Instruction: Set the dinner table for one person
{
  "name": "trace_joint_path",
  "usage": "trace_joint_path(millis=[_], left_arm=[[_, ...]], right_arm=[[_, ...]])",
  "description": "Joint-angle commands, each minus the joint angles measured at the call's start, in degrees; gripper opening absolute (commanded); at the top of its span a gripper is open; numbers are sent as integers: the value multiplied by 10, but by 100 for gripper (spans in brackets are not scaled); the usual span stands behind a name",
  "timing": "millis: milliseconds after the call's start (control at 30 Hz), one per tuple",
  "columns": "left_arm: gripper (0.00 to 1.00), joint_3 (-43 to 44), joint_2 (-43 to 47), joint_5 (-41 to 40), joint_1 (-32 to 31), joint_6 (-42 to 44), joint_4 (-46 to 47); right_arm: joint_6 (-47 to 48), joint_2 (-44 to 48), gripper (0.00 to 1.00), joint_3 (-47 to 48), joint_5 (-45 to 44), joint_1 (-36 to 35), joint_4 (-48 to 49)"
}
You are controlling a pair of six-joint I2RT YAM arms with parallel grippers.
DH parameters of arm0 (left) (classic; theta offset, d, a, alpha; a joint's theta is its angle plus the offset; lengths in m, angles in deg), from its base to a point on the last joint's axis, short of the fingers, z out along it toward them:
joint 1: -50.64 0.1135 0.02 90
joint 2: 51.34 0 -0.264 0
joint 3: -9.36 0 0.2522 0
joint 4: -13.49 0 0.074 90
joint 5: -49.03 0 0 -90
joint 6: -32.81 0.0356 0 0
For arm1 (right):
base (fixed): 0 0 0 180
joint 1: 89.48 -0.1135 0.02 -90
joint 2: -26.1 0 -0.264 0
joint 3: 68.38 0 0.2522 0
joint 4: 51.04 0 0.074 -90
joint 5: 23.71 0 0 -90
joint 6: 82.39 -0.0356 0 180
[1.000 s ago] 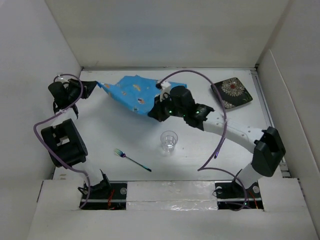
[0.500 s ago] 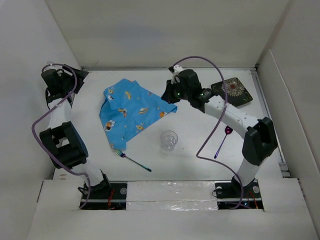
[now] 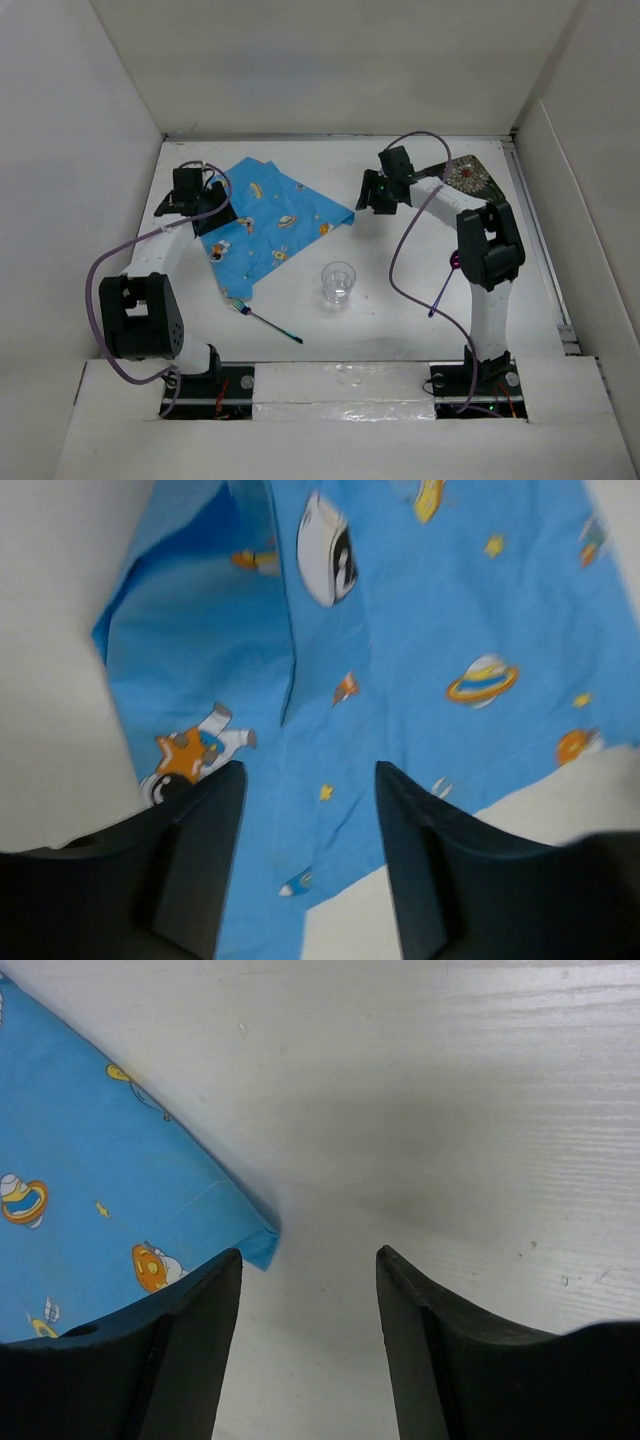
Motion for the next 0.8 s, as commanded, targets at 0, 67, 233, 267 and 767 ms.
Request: trace_joint_path(millis=[0,67,233,267,767], left_arm=[[58,-21,22,-22,-7,60,-57],[61,-25,6,-31,-24,60,-61],[61,10,-80,-60,-70,60,-85],[60,17,-96,-58,-70,60,-81],[0,100,-217,-45,-70,77,-94]], right_arm=[[-22,9,63,-20,59,3,44],[-24,1,63,-18,78,3,52],[-25,-34,63,14,107,3,44],[-25,-38,63,19,107,3,42],[-48,-68,21,62,147,3,62]])
